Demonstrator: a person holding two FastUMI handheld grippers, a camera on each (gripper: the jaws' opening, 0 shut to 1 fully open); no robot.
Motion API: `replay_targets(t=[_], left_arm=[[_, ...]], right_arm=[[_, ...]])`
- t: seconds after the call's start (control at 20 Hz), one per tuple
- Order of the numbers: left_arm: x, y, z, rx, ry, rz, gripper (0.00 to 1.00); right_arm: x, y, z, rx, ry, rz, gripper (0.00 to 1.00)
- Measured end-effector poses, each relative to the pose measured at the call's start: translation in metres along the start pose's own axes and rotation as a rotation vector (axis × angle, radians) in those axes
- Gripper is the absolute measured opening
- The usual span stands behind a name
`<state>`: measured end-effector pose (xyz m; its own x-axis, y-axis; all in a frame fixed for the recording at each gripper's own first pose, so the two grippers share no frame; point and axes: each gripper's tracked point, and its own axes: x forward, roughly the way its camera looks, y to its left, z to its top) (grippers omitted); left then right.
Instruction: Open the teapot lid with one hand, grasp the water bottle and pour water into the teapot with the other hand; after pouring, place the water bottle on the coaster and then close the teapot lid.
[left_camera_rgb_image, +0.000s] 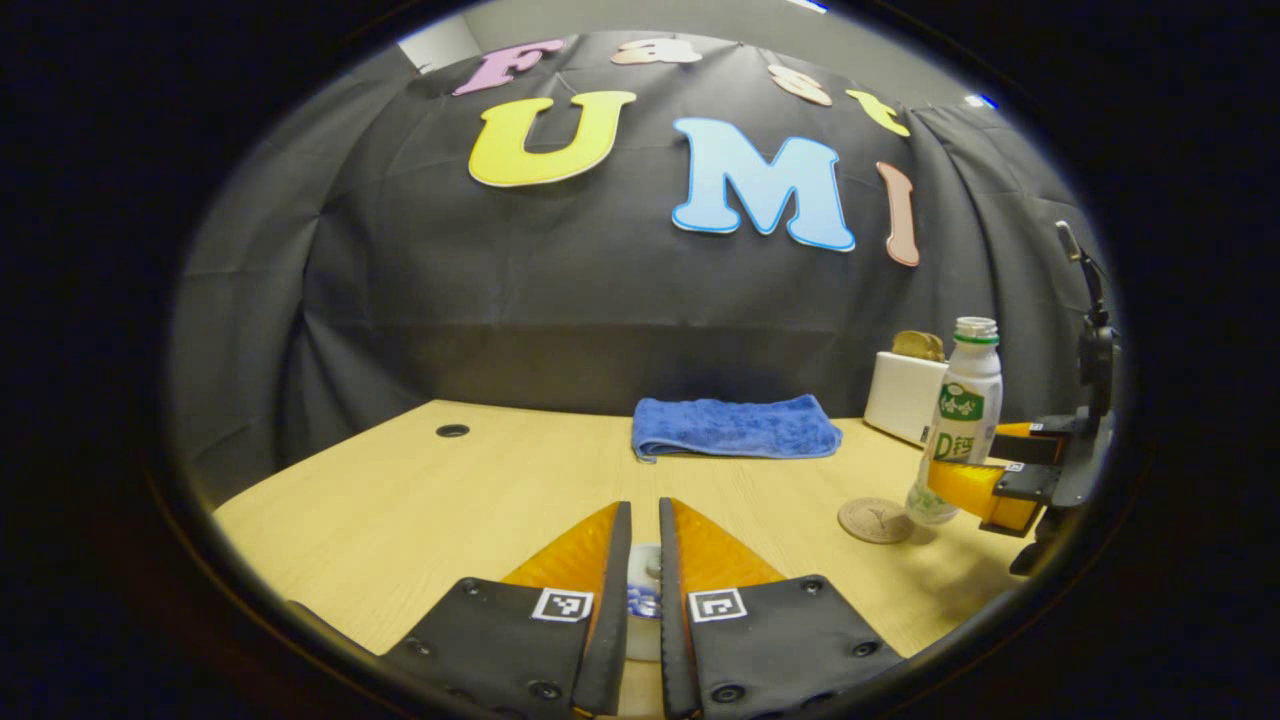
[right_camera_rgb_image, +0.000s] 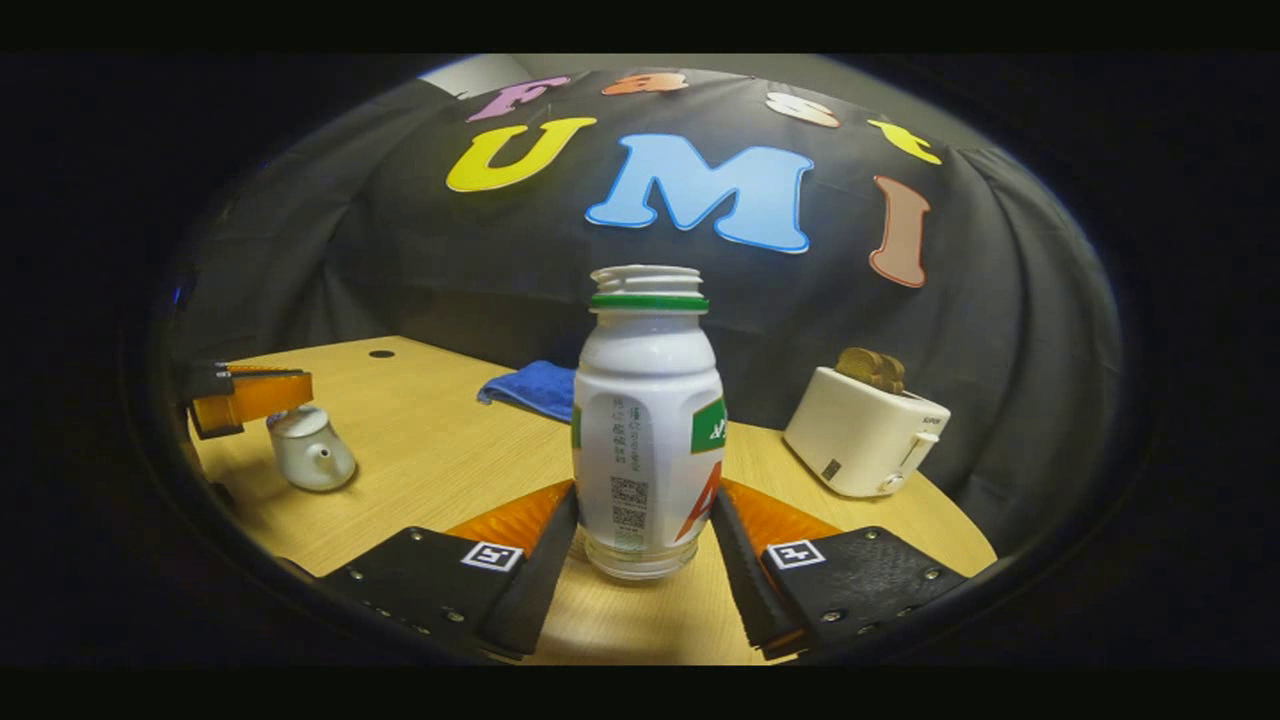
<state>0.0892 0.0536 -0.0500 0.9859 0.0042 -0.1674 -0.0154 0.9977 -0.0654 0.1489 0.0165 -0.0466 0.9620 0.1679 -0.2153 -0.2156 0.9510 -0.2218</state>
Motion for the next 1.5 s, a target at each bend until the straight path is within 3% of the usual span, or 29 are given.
replay_targets(t=[0.25,0.5,1.15,1.3,1.35,1.4,1.5], left_arm=[[-0.006,0.0,0.005,-0.01,-0.013,-0.01,0.21],[-0.009,0.005,0.003,-0.031,-0.013,-0.01,0.22],[-0.011,0.01,0.002,-0.051,-0.011,-0.004,0.21],[-0.011,0.011,0.001,-0.052,-0.008,-0.004,0.21],[-0.011,0.01,0.0,-0.052,-0.008,-0.004,0.21],[-0.011,0.01,0.0,-0.053,-0.008,-0.005,0.21],[-0.012,0.009,0.0,-0.053,-0.01,-0.008,0.22]], right_arm=[[0.012,0.002,0.018,0.075,-0.035,0.012,0.74],[0.035,-0.001,0.01,0.164,0.005,0.004,0.74],[0.044,-0.004,-0.011,0.205,0.06,0.001,0.76],[0.041,0.0,-0.007,0.232,0.036,0.033,0.8],[0.039,0.002,-0.004,0.243,0.025,0.044,0.85],[0.04,0.002,-0.003,0.242,0.019,0.044,0.98],[0.038,-0.001,-0.001,0.222,0.012,0.033,0.99]])
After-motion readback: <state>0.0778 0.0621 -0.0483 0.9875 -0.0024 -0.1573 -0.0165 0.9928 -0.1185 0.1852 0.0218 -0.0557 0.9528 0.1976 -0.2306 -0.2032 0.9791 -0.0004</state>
